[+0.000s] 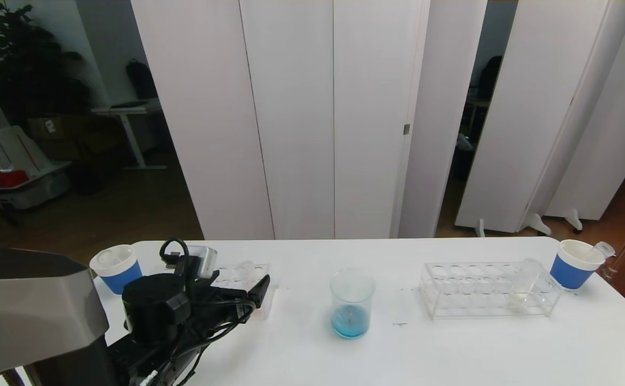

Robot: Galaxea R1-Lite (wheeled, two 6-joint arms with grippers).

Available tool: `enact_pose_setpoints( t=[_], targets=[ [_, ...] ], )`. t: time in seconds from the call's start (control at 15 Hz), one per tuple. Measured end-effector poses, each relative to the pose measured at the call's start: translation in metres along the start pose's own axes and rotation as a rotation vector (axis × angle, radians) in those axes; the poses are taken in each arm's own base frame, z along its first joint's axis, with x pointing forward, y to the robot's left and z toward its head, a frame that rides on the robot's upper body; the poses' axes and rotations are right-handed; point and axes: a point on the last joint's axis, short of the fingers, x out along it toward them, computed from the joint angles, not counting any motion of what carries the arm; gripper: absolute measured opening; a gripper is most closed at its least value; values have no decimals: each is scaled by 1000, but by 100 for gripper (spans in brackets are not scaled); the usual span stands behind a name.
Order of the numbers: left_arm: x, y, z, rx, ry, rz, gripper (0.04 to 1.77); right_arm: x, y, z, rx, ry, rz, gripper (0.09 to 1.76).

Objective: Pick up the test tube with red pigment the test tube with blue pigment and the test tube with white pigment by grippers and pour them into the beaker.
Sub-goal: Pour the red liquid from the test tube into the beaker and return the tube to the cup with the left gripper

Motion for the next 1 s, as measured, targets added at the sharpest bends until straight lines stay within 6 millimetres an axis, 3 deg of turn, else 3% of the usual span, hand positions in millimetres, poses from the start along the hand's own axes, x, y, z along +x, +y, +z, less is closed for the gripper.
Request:
enact_pose_setpoints(
  t=[1.0],
  targets=[
    [16, -13, -4, -46, -26, 56, 175, 0, 0, 0, -1, 0, 0, 174]
  ],
)
